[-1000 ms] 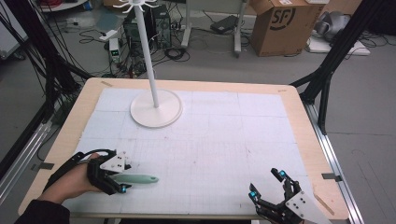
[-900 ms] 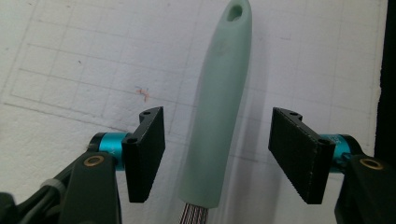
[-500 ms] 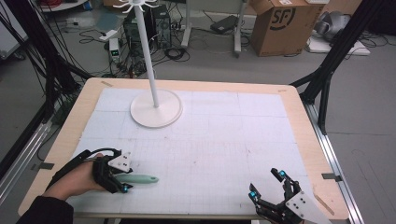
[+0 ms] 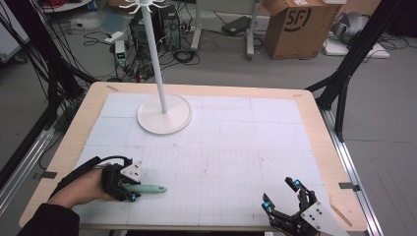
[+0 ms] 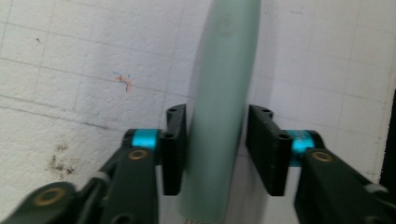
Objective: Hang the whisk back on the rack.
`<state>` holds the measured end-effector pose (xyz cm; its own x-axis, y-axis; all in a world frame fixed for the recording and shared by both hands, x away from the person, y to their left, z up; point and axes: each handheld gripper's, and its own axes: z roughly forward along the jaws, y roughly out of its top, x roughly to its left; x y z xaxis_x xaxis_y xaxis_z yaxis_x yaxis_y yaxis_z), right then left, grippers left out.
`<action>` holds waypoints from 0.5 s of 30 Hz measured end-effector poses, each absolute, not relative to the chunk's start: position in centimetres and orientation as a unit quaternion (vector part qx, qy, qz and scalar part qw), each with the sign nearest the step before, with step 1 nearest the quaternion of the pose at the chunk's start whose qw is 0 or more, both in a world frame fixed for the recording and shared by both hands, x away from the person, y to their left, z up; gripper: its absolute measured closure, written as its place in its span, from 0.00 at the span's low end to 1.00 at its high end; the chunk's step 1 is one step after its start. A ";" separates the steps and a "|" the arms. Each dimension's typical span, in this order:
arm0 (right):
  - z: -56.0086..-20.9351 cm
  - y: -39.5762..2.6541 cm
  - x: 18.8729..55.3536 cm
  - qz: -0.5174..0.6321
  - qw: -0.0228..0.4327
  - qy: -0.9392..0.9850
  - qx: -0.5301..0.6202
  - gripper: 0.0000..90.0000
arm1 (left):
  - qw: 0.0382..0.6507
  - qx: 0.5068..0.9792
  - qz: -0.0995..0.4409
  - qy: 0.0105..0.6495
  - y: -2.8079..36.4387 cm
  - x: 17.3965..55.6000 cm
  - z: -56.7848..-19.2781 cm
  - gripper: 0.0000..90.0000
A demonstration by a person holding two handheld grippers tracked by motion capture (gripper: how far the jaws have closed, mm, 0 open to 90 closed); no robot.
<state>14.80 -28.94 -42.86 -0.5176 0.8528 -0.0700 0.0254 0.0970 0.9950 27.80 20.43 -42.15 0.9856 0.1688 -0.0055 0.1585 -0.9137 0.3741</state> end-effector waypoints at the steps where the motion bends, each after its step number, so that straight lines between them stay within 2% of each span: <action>1: -42.9 -28.9 14.8 0.581 0.355 0.649 0.339 0.18 | 0.190 0.978 0.012 0.082 20.4 27.8 -42.2 0.72; 5: -42.8 -28.9 14.7 0.581 0.356 0.649 0.339 0.18 | 0.187 0.978 0.012 0.086 20.3 28.0 -42.1 0.77; 15: -42.8 -28.9 14.8 0.580 0.355 0.650 0.339 0.18 | 0.219 0.970 0.005 0.106 21.4 28.2 -41.4 0.77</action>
